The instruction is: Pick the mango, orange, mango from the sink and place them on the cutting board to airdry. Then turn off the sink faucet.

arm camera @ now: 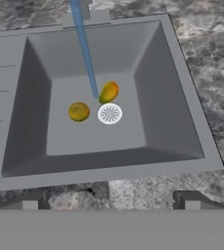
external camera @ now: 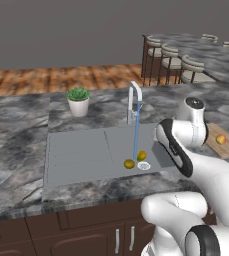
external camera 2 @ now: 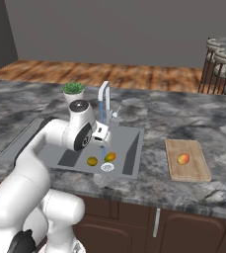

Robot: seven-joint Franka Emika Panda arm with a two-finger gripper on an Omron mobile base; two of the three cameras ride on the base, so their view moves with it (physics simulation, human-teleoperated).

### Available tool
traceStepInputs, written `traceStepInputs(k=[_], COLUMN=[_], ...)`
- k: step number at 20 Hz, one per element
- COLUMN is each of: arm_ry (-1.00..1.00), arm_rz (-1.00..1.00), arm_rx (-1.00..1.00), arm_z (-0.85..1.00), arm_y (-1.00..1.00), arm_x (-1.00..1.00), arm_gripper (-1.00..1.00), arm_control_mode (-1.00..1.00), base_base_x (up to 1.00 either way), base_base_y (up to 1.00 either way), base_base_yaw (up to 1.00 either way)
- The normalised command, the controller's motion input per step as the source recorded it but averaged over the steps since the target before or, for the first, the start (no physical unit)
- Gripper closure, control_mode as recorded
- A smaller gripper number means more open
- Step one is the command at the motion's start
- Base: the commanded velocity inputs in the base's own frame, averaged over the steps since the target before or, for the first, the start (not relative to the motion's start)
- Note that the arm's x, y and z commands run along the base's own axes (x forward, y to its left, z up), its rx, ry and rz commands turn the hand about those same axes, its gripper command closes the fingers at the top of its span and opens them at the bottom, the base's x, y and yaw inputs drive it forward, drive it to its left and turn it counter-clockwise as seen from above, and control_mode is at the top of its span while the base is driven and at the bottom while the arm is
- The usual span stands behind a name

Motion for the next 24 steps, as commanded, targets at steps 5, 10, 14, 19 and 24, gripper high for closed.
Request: traceStepInputs(k=[5,10,14,19,24], arm_ry=[0.0,0.01,0.02,0.0,0.0], arm_rz=[-0.01,-0.01,0.0,0.0,0.0], arm_rx=[0.0,0.0,0.0,0.01,0.03], arm_z=[-0.3,-0.27,-0.13,-0.14,-0.15], arm_y=[0.0,0.01,0.08,0.03,0.0], arm_x=[0.18,0.27,0.27,0.27,0.16], arm_gripper=[-1.0,-1.0,-1.0,-1.0,-1.0], arm_control_mode=[-1.0,-1.0,-1.0,-1.0,-1.0], base_base_x=[0.0,0.0,0.0,0.0,0.0], base_base_y=[0.0,0.0,0.0,0.0,0.0], base_base_yaw=[0.0,0.0,0.0,0.0,0.0])
